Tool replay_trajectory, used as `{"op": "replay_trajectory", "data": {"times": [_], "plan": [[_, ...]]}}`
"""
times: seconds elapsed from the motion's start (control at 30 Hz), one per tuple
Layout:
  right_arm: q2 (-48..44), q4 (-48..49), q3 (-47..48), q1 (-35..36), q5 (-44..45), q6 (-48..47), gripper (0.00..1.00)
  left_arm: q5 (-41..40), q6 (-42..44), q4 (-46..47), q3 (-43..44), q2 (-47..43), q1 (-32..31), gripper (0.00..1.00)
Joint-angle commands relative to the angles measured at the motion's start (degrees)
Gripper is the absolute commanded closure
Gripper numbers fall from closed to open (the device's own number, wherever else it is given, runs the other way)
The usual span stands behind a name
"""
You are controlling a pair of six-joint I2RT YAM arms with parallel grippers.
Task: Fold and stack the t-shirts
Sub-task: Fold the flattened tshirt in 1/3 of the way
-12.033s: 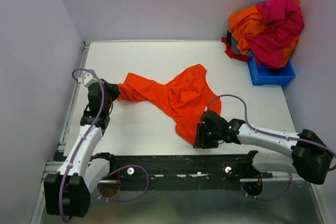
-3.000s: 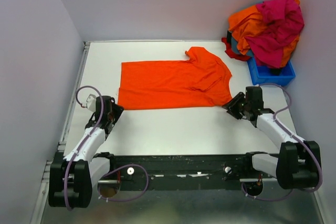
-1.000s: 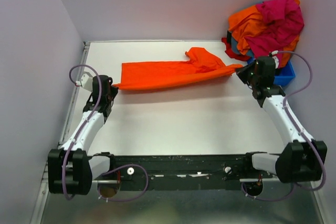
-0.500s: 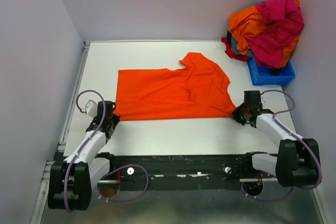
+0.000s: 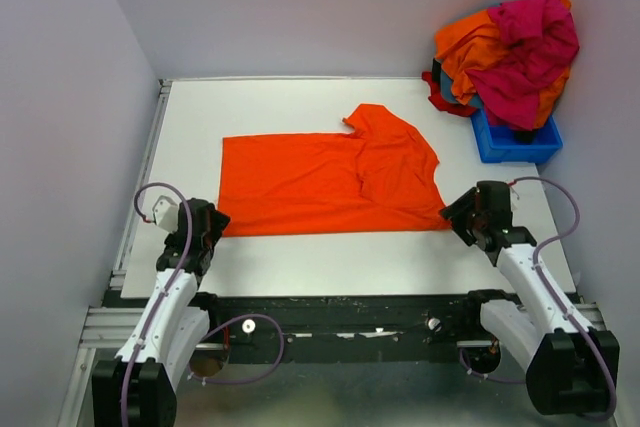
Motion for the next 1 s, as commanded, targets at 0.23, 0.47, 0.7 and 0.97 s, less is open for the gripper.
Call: {"op": "replay_trajectory", "data": {"times": [0.23,0.47,0.7,0.97], "plan": [[11.64,10.63,17.92,-0.18,-12.63,-21.64,0.40,-0.10,15.24,8.82,11.23,5.01,0.24,0.11],[27.73,10.37,34.01,0.61,-15.20,-27.00,0.44,6.07,21.75,18.78,21.14,23.88,0.33,0.18],[44.60,7.56,50.79,2.63,-13.80,-29.03,0.47,5.63,24.92,15.69,35.22,40.87,0.59,0.22],[65.17,0.62,75.48,5.71,-10.45,-31.14,0.50,4.41,26.25,11.75,45.77,53.61,1.20,0.23]]}}
